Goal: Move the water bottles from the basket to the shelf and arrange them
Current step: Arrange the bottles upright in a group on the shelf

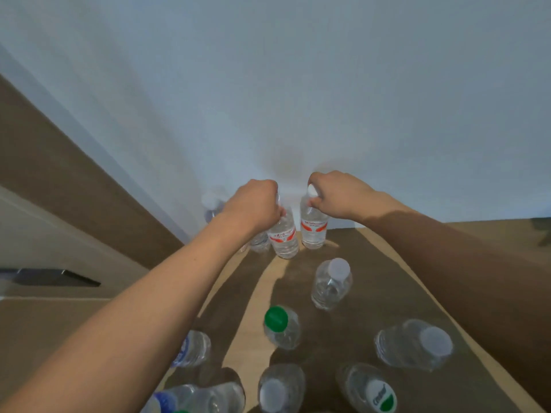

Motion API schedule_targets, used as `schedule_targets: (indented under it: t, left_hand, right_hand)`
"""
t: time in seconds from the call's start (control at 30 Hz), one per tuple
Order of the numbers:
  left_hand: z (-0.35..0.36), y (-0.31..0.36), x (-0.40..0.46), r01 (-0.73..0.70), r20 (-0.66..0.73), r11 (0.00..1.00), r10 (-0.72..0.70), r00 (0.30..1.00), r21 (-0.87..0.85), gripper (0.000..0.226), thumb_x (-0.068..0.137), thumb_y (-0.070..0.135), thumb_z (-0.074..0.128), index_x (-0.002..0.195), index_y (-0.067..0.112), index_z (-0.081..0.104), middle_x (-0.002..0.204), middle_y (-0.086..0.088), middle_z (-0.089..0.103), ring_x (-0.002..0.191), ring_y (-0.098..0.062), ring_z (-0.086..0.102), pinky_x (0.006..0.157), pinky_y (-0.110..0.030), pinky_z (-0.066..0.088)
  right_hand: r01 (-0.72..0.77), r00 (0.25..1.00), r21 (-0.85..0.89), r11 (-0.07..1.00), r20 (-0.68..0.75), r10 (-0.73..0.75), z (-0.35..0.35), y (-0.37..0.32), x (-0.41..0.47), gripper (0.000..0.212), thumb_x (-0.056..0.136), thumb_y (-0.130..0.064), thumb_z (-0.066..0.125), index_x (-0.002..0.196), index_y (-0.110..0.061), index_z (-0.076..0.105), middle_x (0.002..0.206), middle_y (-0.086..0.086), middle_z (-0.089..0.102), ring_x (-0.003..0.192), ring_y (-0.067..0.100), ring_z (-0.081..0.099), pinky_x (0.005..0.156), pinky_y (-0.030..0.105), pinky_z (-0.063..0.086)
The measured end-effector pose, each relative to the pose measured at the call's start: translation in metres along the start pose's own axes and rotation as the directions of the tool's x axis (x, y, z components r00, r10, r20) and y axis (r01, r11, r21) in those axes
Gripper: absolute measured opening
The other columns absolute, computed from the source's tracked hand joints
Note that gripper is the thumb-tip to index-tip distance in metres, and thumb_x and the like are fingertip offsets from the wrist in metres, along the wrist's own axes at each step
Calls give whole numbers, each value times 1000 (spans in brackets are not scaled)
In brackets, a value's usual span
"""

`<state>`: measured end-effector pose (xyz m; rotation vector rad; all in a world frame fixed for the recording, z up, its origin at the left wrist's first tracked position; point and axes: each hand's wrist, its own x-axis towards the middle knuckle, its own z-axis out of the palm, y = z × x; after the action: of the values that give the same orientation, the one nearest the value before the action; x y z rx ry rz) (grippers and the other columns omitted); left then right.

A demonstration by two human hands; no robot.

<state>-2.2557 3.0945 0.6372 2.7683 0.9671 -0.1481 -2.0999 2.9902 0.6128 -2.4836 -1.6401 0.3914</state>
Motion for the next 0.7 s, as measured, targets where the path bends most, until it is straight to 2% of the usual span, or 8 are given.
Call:
schedule_targets:
  t: [0.2, 0.3, 0.5, 0.63, 0.7]
  left_hand:
    - [22, -6, 32, 18, 11, 1000, -18, 1000, -1, 32, 87, 30, 66, 114, 13, 61, 113, -16, 66, 105, -37, 61, 80, -38, 49]
    - [28, -12, 37, 27, -13, 999, -28, 1000, -42, 32, 88, 31, 65, 115, 14, 60, 111, -16, 66, 105, -38, 61, 80, -37, 49]
    - [25, -7, 27, 85, 21, 990, -83, 996, -112, 38, 87, 22, 63, 123, 13, 52, 114, -17, 65, 106, -37, 60, 77, -35, 45]
    - [-9, -20, -29, 119, -28, 961, -131, 991, -251, 50, 90, 33, 60, 134, 18, 43, 104, -10, 68, 100, -32, 62, 78, -37, 48]
    - [-33, -38, -74, 149, -45, 907, -181, 982, -395, 41, 92, 37, 59, 129, 21, 50, 97, -4, 69, 91, -28, 65, 82, -39, 53]
  right_hand:
    - [20, 999, 39, 999, 25, -21, 13, -3, 14, 39, 95, -38, 56, 125, -13, 52, 112, 14, 62, 104, 33, 57, 77, 35, 43]
    - [4, 1000, 49, 999, 18, -5, 17, -5, 19, 39, 94, -39, 56, 124, -15, 52, 112, 14, 61, 106, 34, 57, 81, 36, 44]
    - [-4, 1000, 89, 996, 15, 3, 23, 0, 12, 34, 94, -41, 52, 121, -20, 47, 113, 13, 63, 102, 34, 57, 76, 36, 41]
    - [-29, 999, -72, 997, 32, 32, 8, -5, -5, 52, 92, -40, 55, 136, -21, 36, 117, 16, 62, 106, 36, 59, 78, 39, 44]
    - [-15, 994, -159, 987, -110, -3, -3, -17, -19, 51, 93, -38, 52, 136, -17, 36, 113, 17, 64, 100, 37, 62, 72, 38, 45]
